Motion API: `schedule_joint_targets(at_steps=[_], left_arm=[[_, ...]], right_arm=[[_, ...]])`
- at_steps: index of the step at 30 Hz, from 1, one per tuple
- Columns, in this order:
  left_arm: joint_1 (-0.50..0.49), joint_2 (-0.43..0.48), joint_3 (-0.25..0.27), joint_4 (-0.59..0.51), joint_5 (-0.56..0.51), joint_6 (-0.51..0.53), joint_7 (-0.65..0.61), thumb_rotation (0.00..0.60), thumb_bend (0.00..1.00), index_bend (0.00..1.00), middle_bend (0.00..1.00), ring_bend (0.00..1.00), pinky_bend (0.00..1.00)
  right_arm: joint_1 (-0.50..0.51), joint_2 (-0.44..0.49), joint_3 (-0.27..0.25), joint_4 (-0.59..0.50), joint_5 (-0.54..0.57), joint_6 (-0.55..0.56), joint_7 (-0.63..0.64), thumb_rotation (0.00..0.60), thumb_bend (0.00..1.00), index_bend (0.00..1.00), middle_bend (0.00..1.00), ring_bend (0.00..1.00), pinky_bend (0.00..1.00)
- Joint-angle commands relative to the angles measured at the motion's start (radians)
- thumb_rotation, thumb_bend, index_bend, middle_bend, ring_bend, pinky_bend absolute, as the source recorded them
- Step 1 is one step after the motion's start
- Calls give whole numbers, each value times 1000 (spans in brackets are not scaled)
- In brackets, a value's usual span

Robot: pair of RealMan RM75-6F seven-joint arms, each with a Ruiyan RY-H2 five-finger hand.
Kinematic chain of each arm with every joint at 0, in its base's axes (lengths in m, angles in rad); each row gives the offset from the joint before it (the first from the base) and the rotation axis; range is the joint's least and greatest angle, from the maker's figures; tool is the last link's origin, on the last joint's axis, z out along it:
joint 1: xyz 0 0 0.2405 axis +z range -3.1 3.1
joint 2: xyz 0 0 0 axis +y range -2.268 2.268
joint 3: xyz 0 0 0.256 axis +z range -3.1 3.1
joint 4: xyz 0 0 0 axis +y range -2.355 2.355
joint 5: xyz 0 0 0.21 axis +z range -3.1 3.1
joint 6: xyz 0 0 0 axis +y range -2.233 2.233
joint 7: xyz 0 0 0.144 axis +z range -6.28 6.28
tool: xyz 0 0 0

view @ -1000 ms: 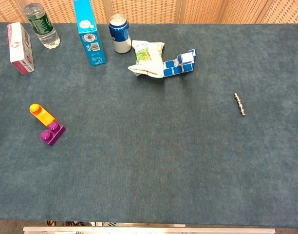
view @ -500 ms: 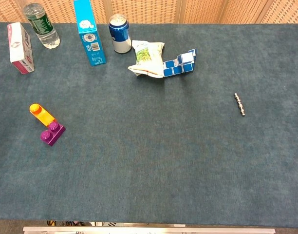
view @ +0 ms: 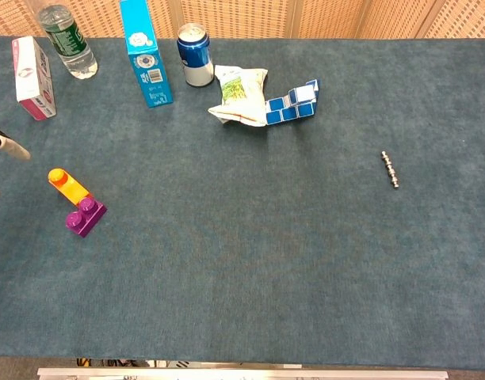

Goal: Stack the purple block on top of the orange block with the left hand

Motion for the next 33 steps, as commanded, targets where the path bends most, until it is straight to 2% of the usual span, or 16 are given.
schedule_joint_targets(at_steps=[1, 6, 14, 22, 33], left_arm=[[-21, -14, 21, 10, 30, -16, 7, 600, 329, 261, 293, 198, 202], [-45, -28, 47, 25, 56, -46, 13, 600, 329, 255, 291, 198, 202], [-52, -78, 78, 92, 89, -23, -10, 600, 294, 254, 287, 198, 203], [-84, -105, 59, 134, 66, -31, -10, 600, 294, 228, 257, 198, 203], [-165, -123, 44, 199, 35, -124, -6, 600, 295, 150, 173, 173, 203]], right_arm=[[0, 0, 0, -1, 1, 0, 0, 600, 259, 486, 546, 467, 481], [-1, 1, -2, -1, 0, 0, 0, 600, 258, 486, 546, 467, 481], [-1, -1, -3, 1, 3, -5, -2, 600, 258, 486, 546, 467, 481], [0, 1, -3, -4, 4, -7, -8, 600, 258, 486, 546, 467, 481], [0, 5, -3, -13, 9, -11, -20, 600, 258, 485, 546, 467, 481]])
